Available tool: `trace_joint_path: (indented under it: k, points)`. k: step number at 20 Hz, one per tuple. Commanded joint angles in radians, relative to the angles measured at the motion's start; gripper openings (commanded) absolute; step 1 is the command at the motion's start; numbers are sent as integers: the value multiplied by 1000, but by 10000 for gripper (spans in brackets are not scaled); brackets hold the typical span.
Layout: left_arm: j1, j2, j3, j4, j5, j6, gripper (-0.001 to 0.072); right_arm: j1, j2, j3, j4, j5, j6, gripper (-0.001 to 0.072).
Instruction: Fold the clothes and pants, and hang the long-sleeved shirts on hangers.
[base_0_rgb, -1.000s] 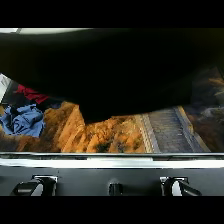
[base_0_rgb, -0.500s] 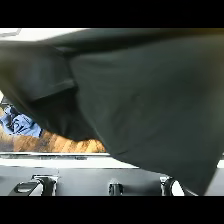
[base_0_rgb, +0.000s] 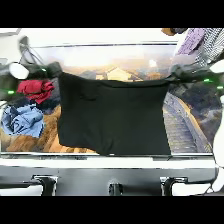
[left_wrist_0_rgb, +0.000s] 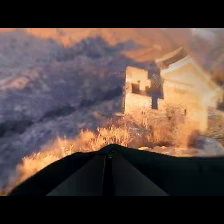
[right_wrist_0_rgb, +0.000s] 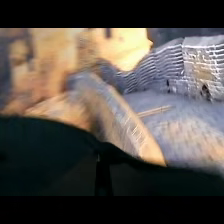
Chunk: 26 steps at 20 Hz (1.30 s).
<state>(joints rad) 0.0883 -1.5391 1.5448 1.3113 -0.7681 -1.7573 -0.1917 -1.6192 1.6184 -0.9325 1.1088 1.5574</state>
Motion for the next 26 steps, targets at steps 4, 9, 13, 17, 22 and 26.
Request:
trace_joint_path:
  k: [4, 9, 13, 17, 22, 26]
  points:
    - [-38, -204, 1, -37, 36, 3, 23, 104, -229, -2, -11, -252, 48, 39]
    - [36, -154, 6, -81, -196, 27, 548, 7, -161, -2, 4, 5, -31, 403]
    - [145, 6, -11, -80, -417, 195, 547, -200, -53, -8, -3, 364, -220, 473]
    - [251, 246, -277, -82, -469, 187, 546, -386, 121, -283, 15, 366, -250, 475]
    - [332, 556, -721, -80, -417, 187, 542, -459, 275, -768, -40, 303, -337, 477]
    - [341, 615, -847, -73, -411, 188, 541, -459, 277, -945, -119, 242, -383, 477]
